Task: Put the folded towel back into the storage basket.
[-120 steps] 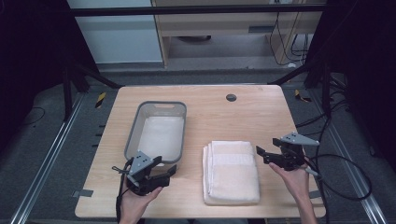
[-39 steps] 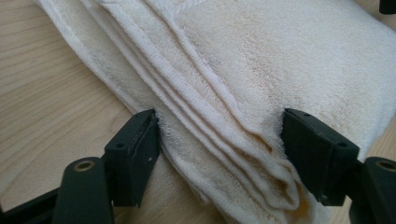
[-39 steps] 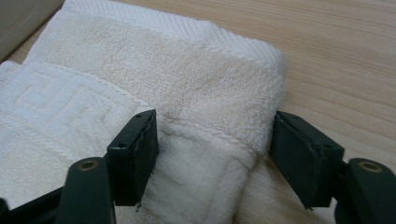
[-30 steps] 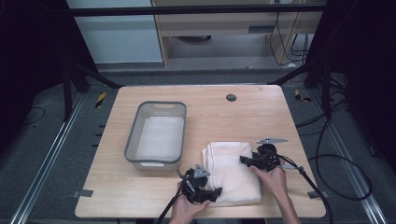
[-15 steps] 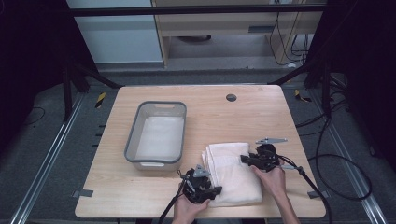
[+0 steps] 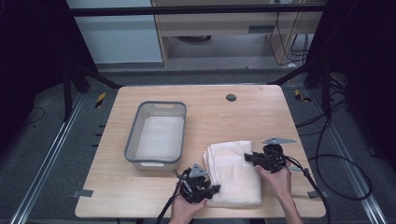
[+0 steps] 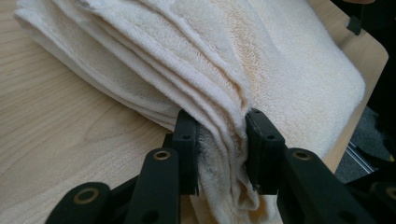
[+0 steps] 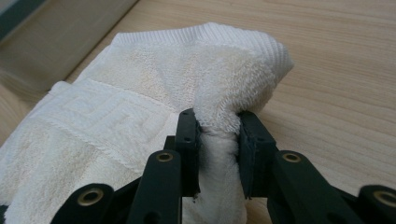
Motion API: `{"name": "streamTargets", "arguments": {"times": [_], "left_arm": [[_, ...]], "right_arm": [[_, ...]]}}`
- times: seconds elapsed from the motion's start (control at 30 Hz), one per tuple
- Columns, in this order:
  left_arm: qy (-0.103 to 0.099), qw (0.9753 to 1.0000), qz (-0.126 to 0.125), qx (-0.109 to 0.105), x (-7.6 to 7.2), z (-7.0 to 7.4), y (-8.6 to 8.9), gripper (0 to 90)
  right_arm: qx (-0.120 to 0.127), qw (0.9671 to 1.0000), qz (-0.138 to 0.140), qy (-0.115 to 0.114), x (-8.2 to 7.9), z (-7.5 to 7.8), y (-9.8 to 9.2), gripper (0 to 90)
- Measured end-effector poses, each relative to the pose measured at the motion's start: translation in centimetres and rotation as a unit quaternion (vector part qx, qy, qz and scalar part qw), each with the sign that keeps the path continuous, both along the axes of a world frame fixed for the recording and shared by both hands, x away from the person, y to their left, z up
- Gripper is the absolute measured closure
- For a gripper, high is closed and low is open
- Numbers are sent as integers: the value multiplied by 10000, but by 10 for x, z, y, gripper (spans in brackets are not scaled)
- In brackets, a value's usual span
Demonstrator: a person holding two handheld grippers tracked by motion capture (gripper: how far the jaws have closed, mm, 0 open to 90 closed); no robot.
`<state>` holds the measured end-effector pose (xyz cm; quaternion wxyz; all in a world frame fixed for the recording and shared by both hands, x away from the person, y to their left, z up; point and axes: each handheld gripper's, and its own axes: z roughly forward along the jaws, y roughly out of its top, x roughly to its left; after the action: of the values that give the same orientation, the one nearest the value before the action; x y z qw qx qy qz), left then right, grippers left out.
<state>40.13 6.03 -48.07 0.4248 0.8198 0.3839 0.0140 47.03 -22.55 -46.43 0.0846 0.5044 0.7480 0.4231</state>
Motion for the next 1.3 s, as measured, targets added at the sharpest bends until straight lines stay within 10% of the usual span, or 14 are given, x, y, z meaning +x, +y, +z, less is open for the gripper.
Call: {"name": "streamTargets", "arguments": {"times": [1.3], "left_arm": [[-851, 9961, 81, -204, -1, 63, 20, 684]], "right_arm": [[243, 9952, -47, -949, -7, 58, 11, 724]]}}
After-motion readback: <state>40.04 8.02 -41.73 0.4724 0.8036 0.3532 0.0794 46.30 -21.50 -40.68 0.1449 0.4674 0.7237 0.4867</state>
